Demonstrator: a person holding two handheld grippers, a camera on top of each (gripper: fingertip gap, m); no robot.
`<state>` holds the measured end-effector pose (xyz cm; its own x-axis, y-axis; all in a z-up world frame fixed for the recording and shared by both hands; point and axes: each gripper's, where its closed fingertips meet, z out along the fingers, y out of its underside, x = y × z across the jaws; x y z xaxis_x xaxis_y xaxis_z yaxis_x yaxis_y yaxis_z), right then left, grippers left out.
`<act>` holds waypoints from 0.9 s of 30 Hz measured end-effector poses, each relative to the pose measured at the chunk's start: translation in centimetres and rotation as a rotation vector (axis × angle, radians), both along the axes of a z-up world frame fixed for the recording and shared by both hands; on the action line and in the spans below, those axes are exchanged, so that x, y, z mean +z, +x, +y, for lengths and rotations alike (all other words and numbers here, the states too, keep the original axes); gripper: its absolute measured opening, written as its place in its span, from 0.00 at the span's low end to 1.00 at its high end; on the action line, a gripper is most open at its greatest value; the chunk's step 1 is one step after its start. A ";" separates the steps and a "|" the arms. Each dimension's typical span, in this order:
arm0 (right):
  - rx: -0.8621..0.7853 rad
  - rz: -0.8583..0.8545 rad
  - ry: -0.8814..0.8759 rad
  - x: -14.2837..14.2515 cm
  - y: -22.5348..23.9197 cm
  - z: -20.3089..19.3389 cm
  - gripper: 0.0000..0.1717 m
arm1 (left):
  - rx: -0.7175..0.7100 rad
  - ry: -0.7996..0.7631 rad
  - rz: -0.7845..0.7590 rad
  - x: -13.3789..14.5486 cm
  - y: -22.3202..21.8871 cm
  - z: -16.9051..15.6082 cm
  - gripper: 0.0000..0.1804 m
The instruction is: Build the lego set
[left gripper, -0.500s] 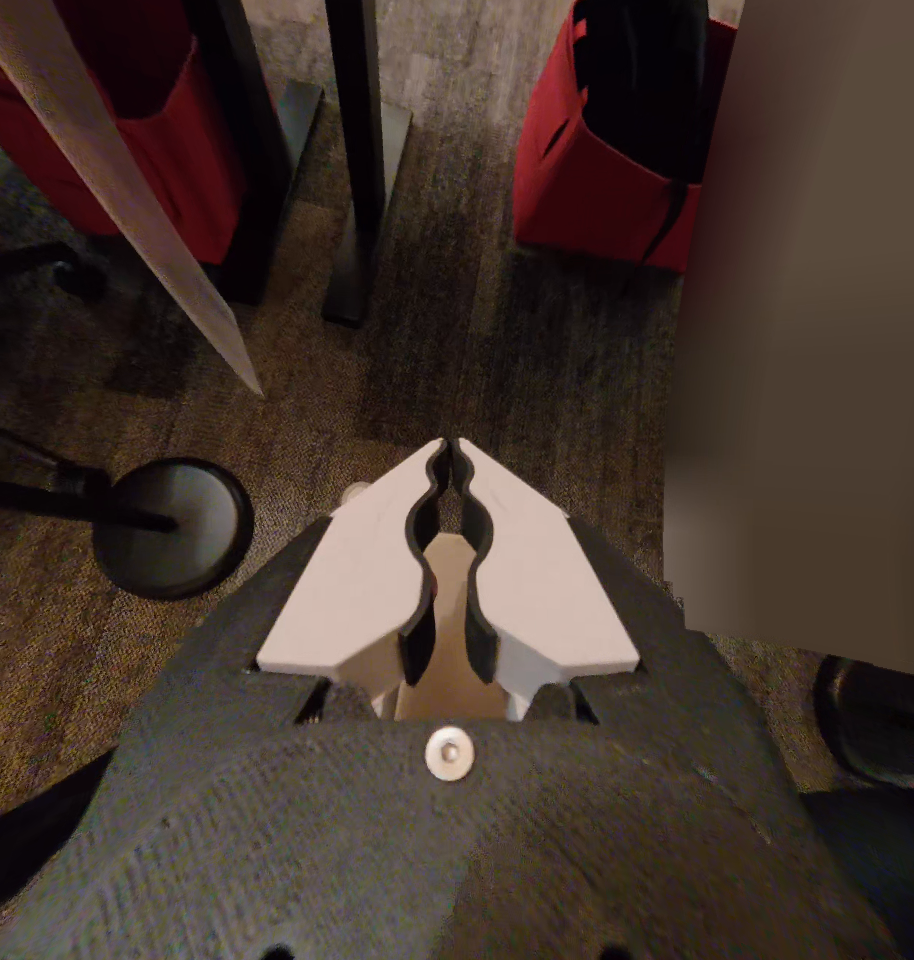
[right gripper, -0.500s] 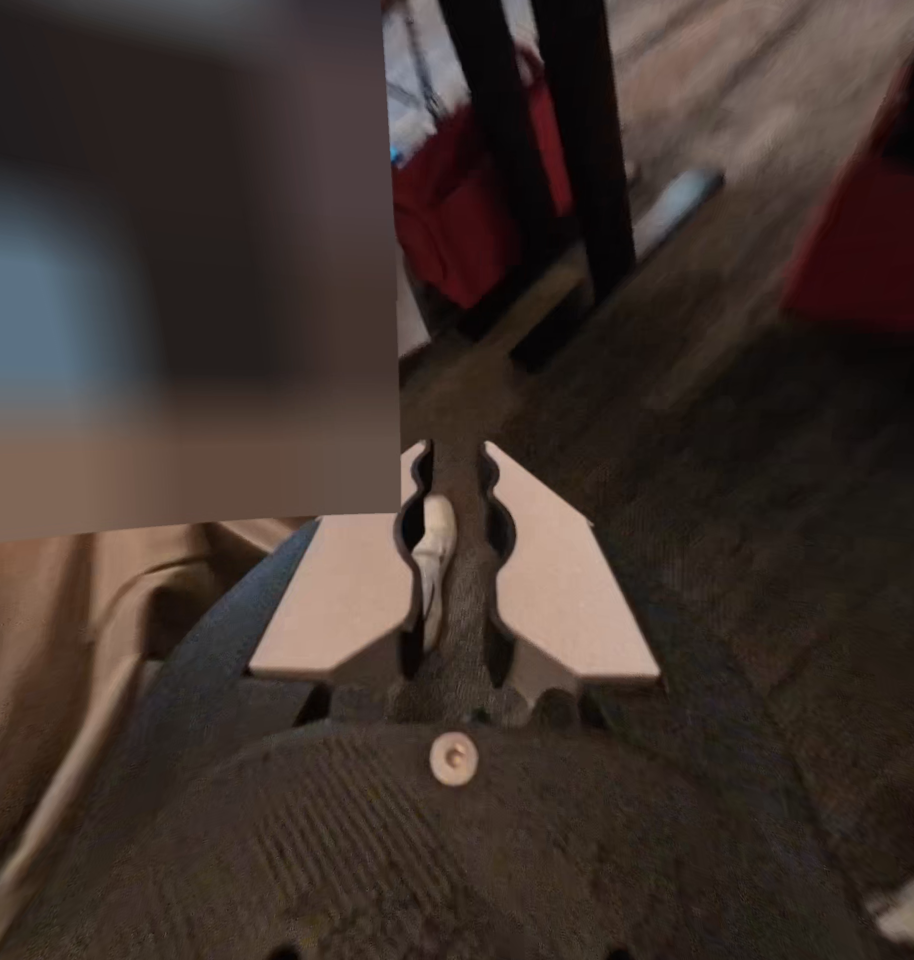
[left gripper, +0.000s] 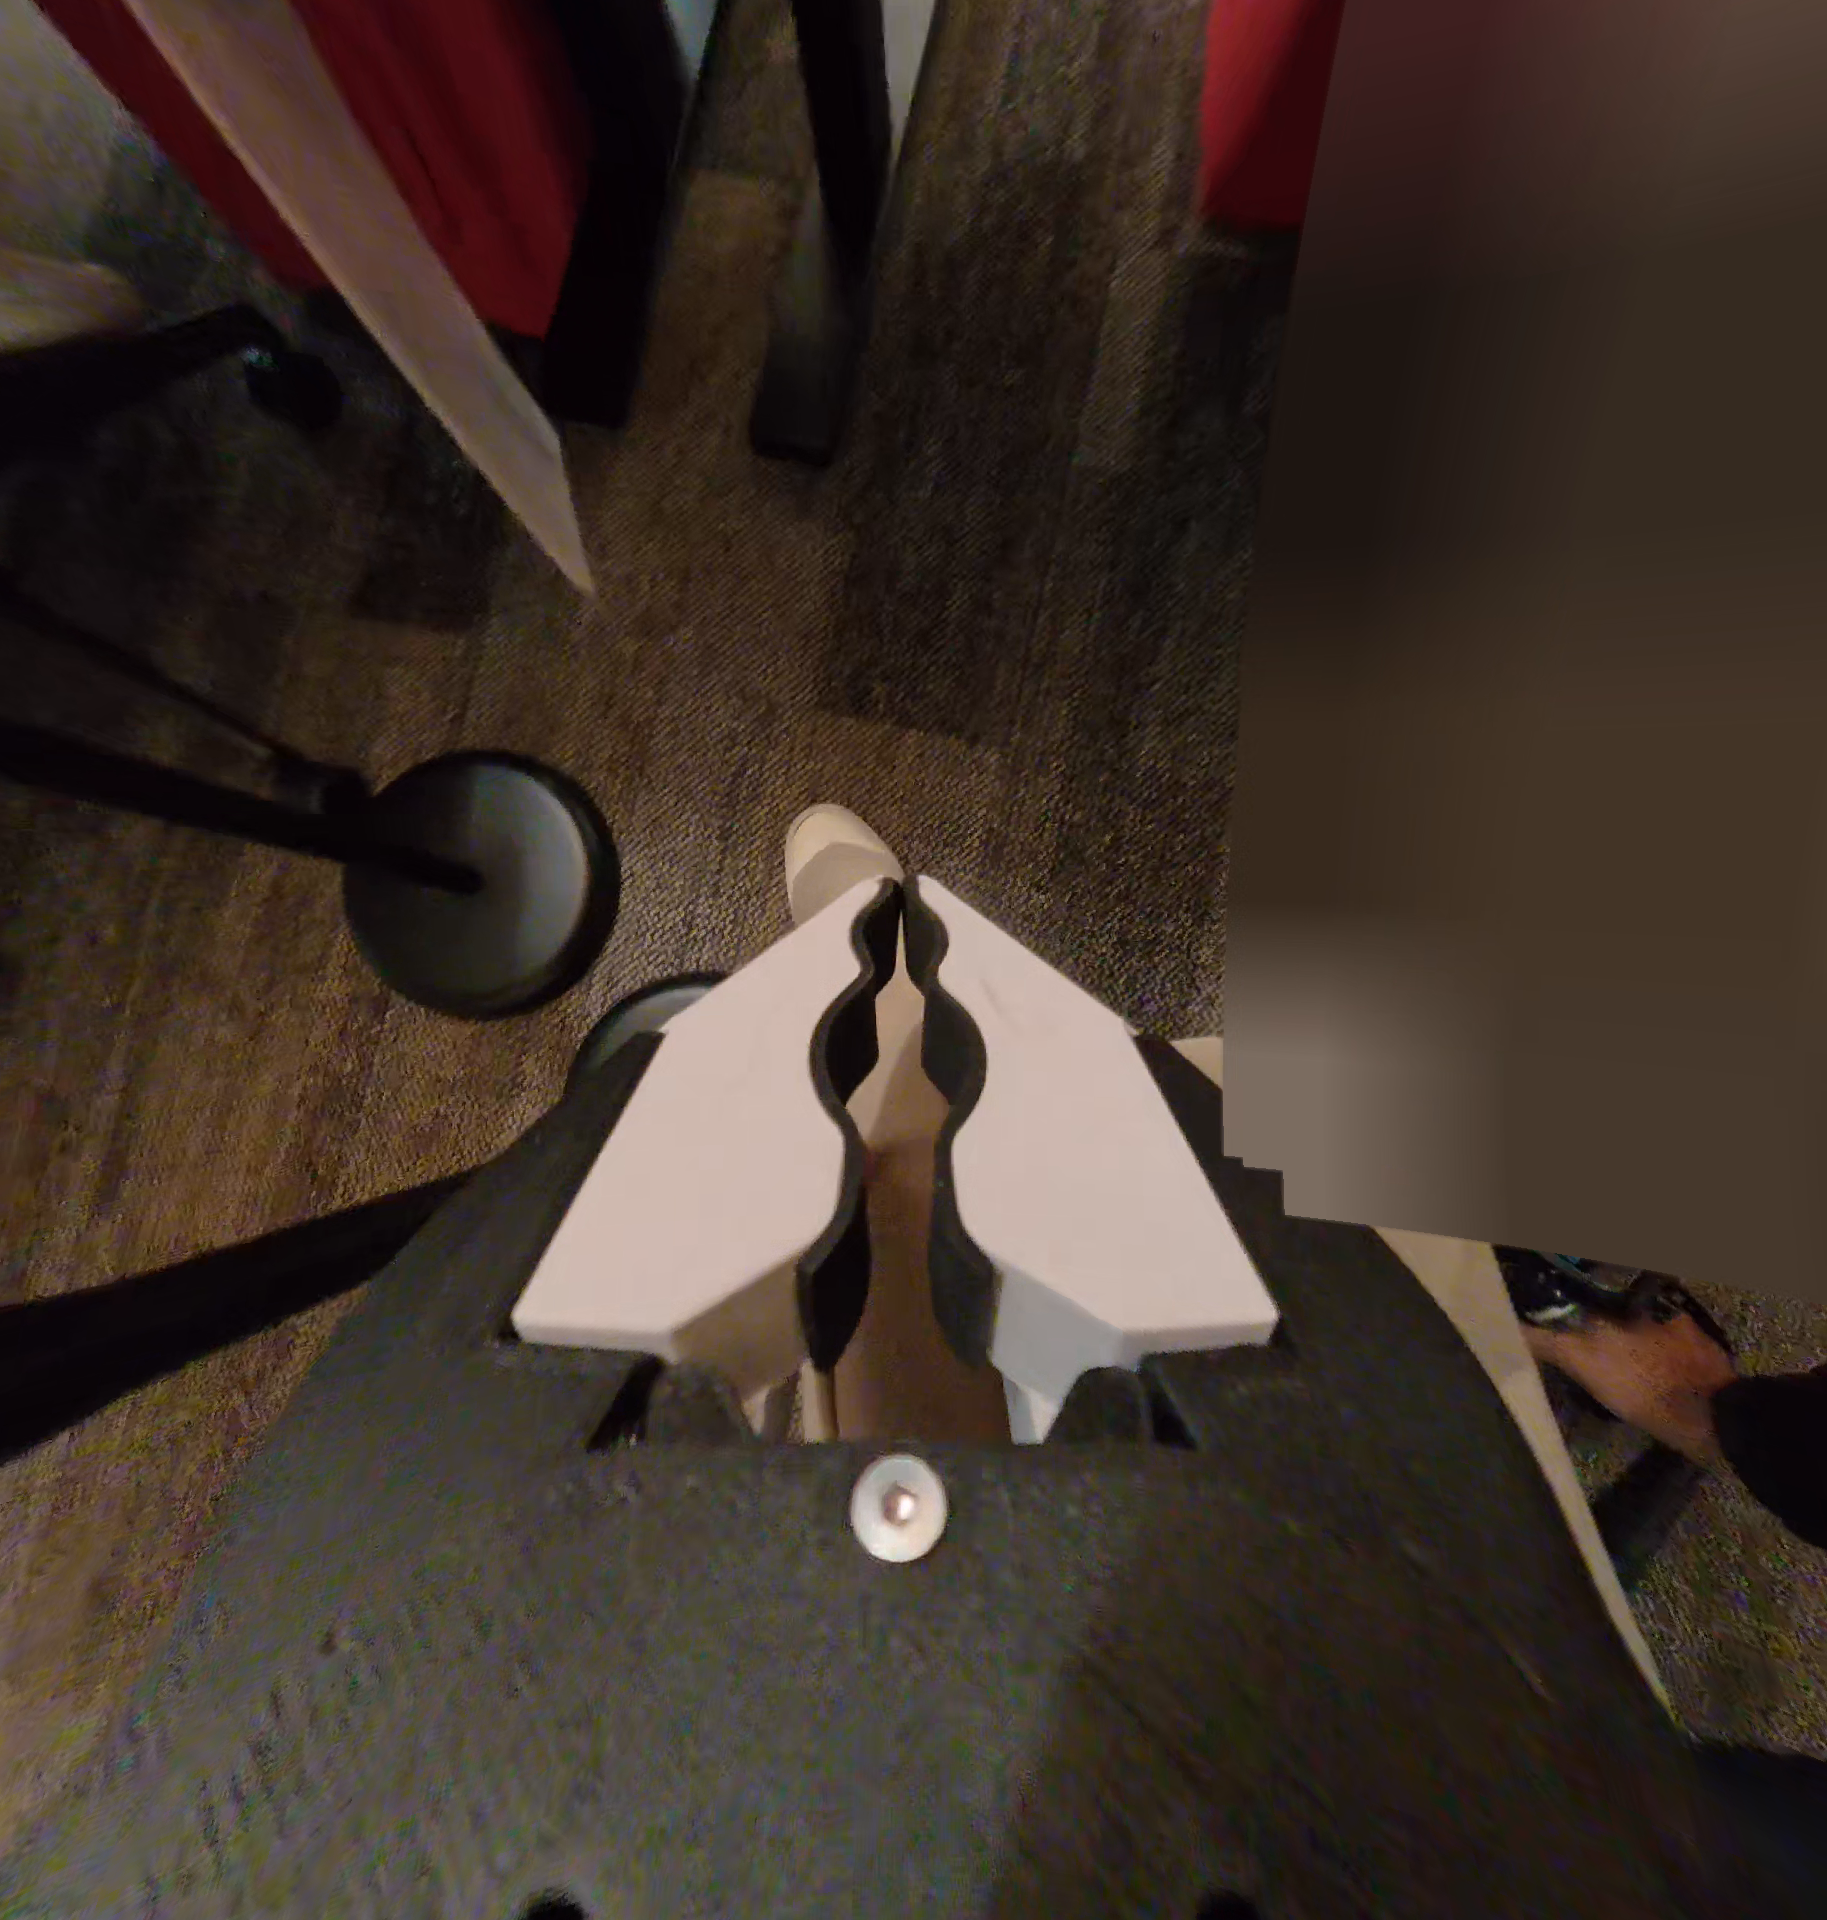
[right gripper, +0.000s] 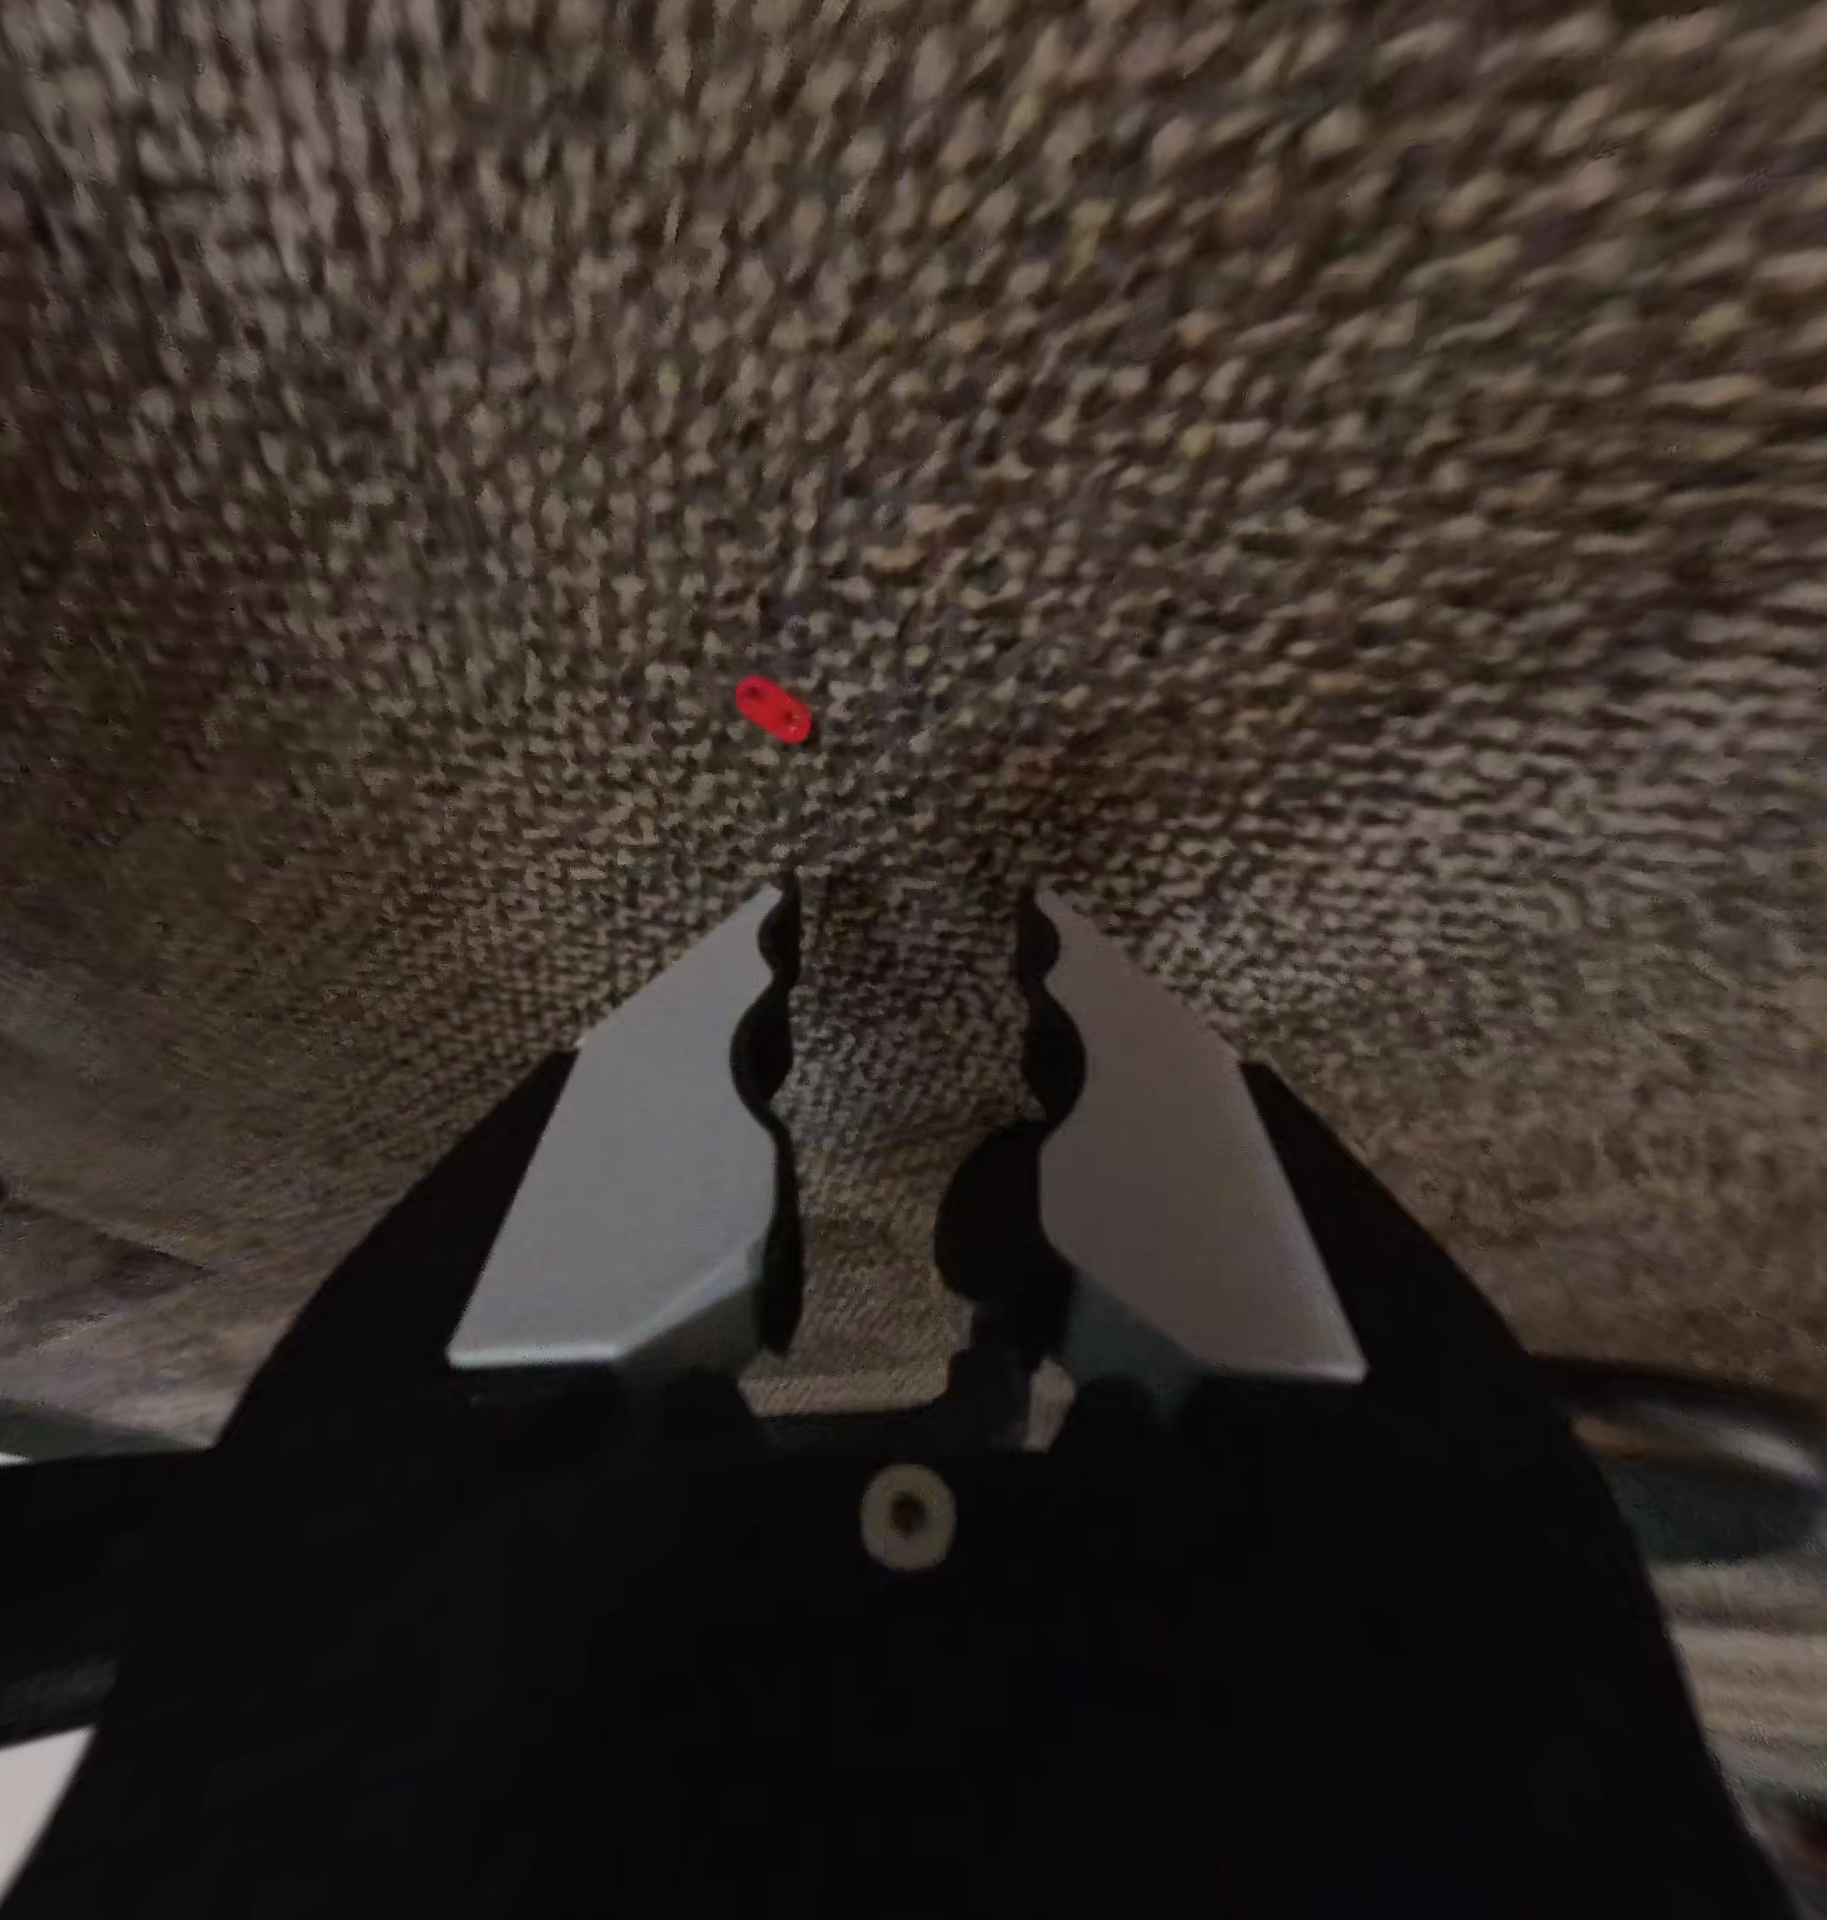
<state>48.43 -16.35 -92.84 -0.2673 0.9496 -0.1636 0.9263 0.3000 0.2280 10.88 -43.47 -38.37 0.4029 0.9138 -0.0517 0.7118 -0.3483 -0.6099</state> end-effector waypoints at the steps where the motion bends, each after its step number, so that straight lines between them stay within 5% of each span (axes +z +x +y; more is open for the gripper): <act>1: -0.014 0.014 -0.014 -0.6 0.4 0.0 0.23 | 0.020 0.002 0.003 -0.1 0.1 -0.5 0.00; 6: -0.380 0.037 -0.113 -1.5 0.4 -1.0 0.17 | 0.147 0.007 0.004 -0.9 1.2 -2.9 0.02; 13: -0.351 0.076 -0.149 -1.4 0.0 -4.2 0.20 | 0.126 -0.065 0.041 -0.9 1.9 -3.2 0.00; 27: -0.398 0.033 -0.048 -2.4 -0.5 -3.8 0.08 | 0.115 -0.082 0.047 -0.9 1.7 -2.6 0.00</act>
